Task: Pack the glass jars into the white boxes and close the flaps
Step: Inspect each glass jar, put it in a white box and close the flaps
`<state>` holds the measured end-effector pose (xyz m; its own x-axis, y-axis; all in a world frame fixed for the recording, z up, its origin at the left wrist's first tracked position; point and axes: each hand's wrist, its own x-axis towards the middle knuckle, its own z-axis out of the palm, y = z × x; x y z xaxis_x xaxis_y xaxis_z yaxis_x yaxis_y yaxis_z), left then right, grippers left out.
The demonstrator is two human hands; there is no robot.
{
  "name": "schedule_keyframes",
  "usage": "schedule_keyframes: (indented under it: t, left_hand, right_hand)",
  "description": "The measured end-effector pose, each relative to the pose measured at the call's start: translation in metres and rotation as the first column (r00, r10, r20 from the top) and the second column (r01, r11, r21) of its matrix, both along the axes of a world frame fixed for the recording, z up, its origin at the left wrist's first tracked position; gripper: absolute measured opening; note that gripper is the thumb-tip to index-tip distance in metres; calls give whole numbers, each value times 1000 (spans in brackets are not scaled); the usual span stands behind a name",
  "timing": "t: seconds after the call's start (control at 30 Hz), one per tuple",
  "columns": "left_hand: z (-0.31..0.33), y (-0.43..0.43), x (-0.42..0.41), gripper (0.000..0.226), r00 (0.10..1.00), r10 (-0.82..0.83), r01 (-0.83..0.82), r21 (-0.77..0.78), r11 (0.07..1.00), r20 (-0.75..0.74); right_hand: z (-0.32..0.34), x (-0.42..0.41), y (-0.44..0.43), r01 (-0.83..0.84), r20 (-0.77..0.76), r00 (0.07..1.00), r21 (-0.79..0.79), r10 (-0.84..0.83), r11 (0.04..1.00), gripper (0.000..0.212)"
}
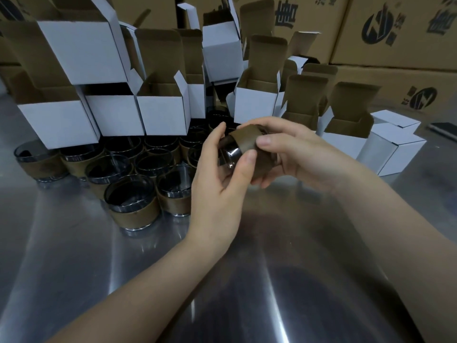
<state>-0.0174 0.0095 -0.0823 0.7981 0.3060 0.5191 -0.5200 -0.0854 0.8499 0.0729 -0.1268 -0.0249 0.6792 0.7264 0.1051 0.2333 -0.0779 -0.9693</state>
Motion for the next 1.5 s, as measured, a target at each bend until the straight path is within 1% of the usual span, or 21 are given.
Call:
schedule_keyframes:
  t: [0.07, 0.1, 0.2, 0.3, 0.37, 0.43, 0.53, 0.67, 0.73, 0.83, 0.93, 1.03, 1.1, 1.17, 1.23, 1.3, 1.37, 1.4, 1.43, 1.5]
  left_hand:
    - [-1, 0, 0, 72, 999, -39, 38, -26, 999, -18]
    - [-2, 0, 0, 79, 999, -46, 46, -12, 999, -20]
    - [-3, -2, 1, 87, 998, -61, 61, 48, 997, -16]
    - [-4, -1, 2, 86, 998, -56, 57, 60, 997, -21]
    - [-4, 0, 2, 86, 998, -59, 61, 44, 997, -31]
    - [-4, 0, 2, 87, 997, -63, 64, 39, 997, -47]
    - [-3, -1, 1, 84, 996, -58, 61, 38, 997, -73]
    - [1, -1, 0, 73, 994, -50, 53, 26, 998, -93]
    - [2, -2, -1, 68, 993, -51, 54, 18, 998, -103]
    - [2, -3, 0, 69, 989, -51, 47, -27, 998, -138]
    - [2, -3, 0, 69, 983, -67, 49, -102, 994, -173]
    - [1, -3, 1, 66, 981, -77, 49, -157, 986, -179]
    - [0, -2, 1, 68, 981, -64, 34, -163, 986, -184]
    - [0, -3, 1, 69, 981, -56, 26, -157, 987, -187]
    - [-1, -4, 1, 69, 980, -55, 26, -146, 989, -192]
    - [-2, -4, 1, 66, 979, -51, 24, -135, 991, -197]
    - [-2, -4, 2, 63, 978, -28, 10, -90, 996, -208]
    - [-3, -3, 2, 60, 975, -12, -2, -61, 998, -220]
    - [-3, -3, 2, 57, 972, 3, -12, -35, 999, -234]
    - [-4, -4, 1, 49, 964, 19, -18, 7, 1000, -264]
  right_hand:
    - [-1, 0, 1, 79, 13, 997, -17, -79, 997, 49]
    - [-1, 1, 2, 111, 1, 994, -24, -111, 994, 51]
    - [1, 0, 2, 155, -55, 986, -47, -157, 987, 53]
    - [3, -2, 3, 150, -97, 983, -48, -154, 988, 54]
    - [3, -2, 3, 136, -136, 980, -76, -145, 988, 62]
    - [2, -1, 4, 109, -172, 976, -131, -131, 985, 71]
    - [3, 0, 2, 87, -206, 970, -201, -129, 976, 76]
    - [4, 4, -1, 86, -186, 970, -329, -154, 941, 88]
    - [2, 6, -1, 140, -122, 973, -355, -195, 924, 85]
    - [0, 8, 0, 220, -18, 972, -292, -235, 931, 67]
    - [-1, 8, 0, 164, 16, 986, -198, -164, 966, 51]
    - [-2, 9, -2, 61, 54, 997, -196, -51, 979, 43]
    - [-4, 11, -4, 14, 21, 1000, -181, -10, 983, 46]
    - [-6, 14, -6, -24, -52, 998, -143, 17, 989, 48]
    - [-7, 16, -7, -26, -87, 996, -125, 15, 992, 49]
    - [-7, 17, -7, 50, -34, 998, -108, -54, 993, 45]
    - [-7, 18, -7, 201, 99, 976, -71, -194, 977, 41]
    - [-8, 20, -8, 294, 193, 941, -59, -278, 954, 40]
    - [-8, 22, -9, 391, 306, 883, -58, -357, 918, 40]
    - [-12, 28, -11, 530, 507, 748, -68, -428, 845, 42]
